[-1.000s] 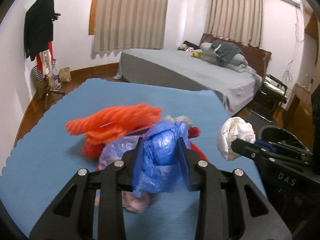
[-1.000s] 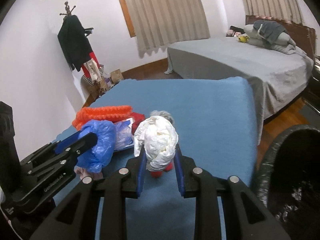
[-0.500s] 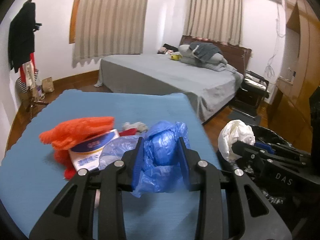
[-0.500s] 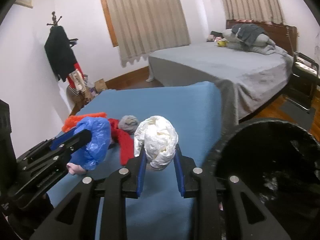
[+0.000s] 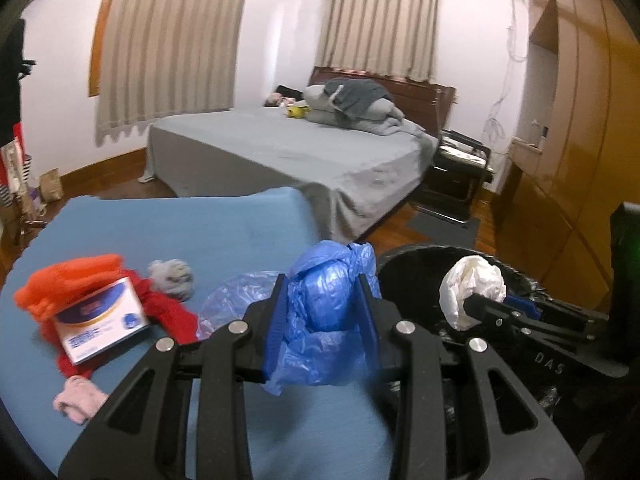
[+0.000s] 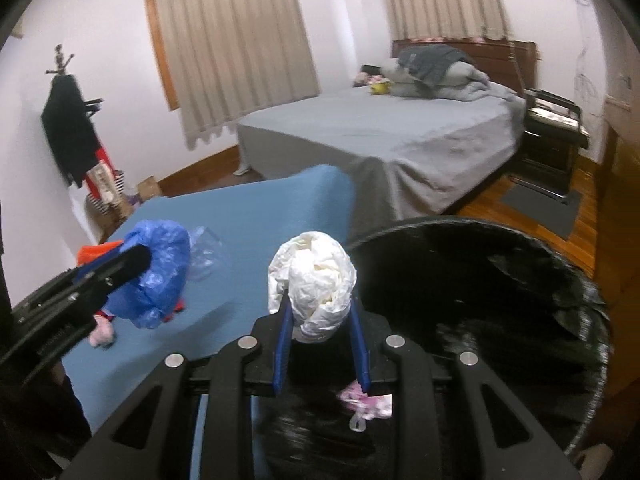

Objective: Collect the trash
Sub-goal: 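Carry the blue bag and white tissue over the bin and release both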

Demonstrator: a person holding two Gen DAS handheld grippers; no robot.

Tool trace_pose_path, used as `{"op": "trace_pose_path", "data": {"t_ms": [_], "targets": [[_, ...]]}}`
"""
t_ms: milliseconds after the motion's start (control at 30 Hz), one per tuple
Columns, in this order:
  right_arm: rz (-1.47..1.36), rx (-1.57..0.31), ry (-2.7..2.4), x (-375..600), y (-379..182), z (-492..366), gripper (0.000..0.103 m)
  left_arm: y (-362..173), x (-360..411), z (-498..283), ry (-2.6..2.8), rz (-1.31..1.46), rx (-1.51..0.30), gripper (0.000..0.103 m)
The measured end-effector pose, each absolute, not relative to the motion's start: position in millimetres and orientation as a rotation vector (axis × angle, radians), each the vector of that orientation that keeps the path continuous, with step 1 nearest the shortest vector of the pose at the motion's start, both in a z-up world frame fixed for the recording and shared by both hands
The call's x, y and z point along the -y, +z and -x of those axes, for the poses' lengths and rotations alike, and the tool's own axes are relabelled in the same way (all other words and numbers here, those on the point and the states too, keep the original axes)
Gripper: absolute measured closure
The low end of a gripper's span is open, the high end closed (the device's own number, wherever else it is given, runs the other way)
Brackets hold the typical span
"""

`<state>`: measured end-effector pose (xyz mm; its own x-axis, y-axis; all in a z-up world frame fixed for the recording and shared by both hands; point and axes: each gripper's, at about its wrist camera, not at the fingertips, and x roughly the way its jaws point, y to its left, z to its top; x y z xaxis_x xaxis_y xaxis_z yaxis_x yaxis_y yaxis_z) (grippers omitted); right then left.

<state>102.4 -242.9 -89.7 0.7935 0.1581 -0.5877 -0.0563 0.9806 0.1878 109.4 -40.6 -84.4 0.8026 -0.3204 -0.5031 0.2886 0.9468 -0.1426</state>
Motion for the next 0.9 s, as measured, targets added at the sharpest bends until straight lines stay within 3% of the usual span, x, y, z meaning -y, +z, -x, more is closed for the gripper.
{"op": "trace_pose_path", "data": {"t_ms": [400,533,600,667,767,900], "targets": [[-0.211,-0.646,-0.032,306,-99,-90,0.076,-90,108,-120,-0.457,0.049,-0.581,0.071],[-0.211,-0.648,-0.077,317,-99,-90,0.067,-95,131,-127,-0.508,0.046,-0.596,0.068],[-0.211,-0.643,-0.097,326,-101,-86,0.055,-100,143,-132,-0.533,0.051,-0.612,0.064],[-0.213,-0.634,-0.123,333,-99,-83,0.050,-104,150,-136,-0.547,0.050,-0.625,0.063],[-0.212,-0.624,-0.150,340,-97,-82,0.038,-108,156,-141,-0.564,0.057,-0.644,0.050],[-0.204,-0.609,-0.172,343,-97,-80,0.016,-110,149,-140,-0.549,0.052,-0.637,0.042]]}}
